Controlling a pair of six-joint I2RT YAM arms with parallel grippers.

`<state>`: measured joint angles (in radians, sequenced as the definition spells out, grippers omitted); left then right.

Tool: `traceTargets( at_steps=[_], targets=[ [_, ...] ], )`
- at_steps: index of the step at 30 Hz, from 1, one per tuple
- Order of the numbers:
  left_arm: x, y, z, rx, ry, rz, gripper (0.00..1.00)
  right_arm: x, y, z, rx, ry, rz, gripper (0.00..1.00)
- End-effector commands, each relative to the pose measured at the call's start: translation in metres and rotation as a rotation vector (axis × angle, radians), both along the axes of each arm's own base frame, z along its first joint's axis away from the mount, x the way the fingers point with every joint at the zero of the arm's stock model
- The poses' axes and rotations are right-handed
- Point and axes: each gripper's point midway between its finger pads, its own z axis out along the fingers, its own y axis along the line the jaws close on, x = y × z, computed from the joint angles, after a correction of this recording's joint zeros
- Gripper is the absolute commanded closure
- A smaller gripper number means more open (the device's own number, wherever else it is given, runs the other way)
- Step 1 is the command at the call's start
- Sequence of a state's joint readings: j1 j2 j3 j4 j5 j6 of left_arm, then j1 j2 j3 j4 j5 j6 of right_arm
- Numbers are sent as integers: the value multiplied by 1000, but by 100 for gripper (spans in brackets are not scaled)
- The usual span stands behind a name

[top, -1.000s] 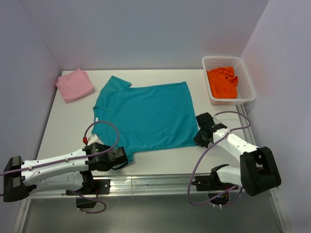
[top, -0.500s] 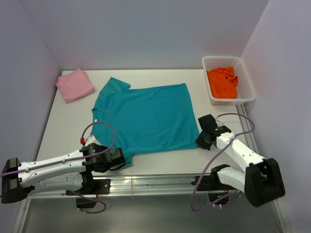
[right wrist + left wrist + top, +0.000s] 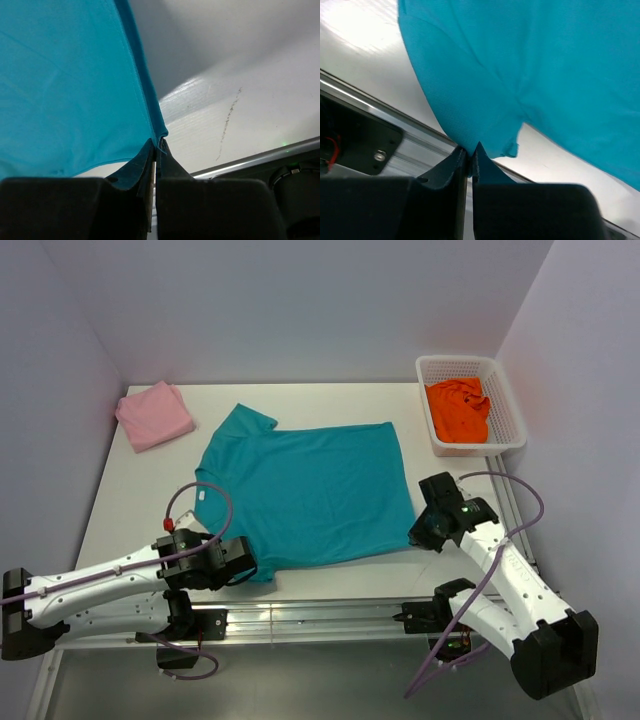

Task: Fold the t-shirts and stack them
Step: Fold the tshirt

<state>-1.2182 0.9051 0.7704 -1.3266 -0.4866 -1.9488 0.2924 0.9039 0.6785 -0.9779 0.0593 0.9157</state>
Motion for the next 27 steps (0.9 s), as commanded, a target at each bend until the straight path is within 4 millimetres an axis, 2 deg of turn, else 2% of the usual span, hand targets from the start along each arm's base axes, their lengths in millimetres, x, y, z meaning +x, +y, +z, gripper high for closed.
traceTargets(
  at_steps=[1, 5, 7, 12, 19, 27],
  targets=[
    [14, -6, 32, -29, -72, 0, 89, 5, -1, 16, -20, -6, 12, 100],
    [31, -7, 51, -13, -124, -15, 92, 21, -1, 28, -41, -23, 18, 100],
    [41, -9, 57, 11, -134, -48, 100, 31, 0, 36, -51, -37, 27, 100],
    [75, -11, 68, 45, -162, -62, 100, 56, 3, 56, -63, -80, 31, 100],
    [115, -15, 65, 112, -161, -90, 100, 80, 4, 61, -92, -72, 37, 100],
    [151, -6, 62, 142, -166, -97, 100, 105, 2, 63, -129, -67, 40, 100]
  ],
)
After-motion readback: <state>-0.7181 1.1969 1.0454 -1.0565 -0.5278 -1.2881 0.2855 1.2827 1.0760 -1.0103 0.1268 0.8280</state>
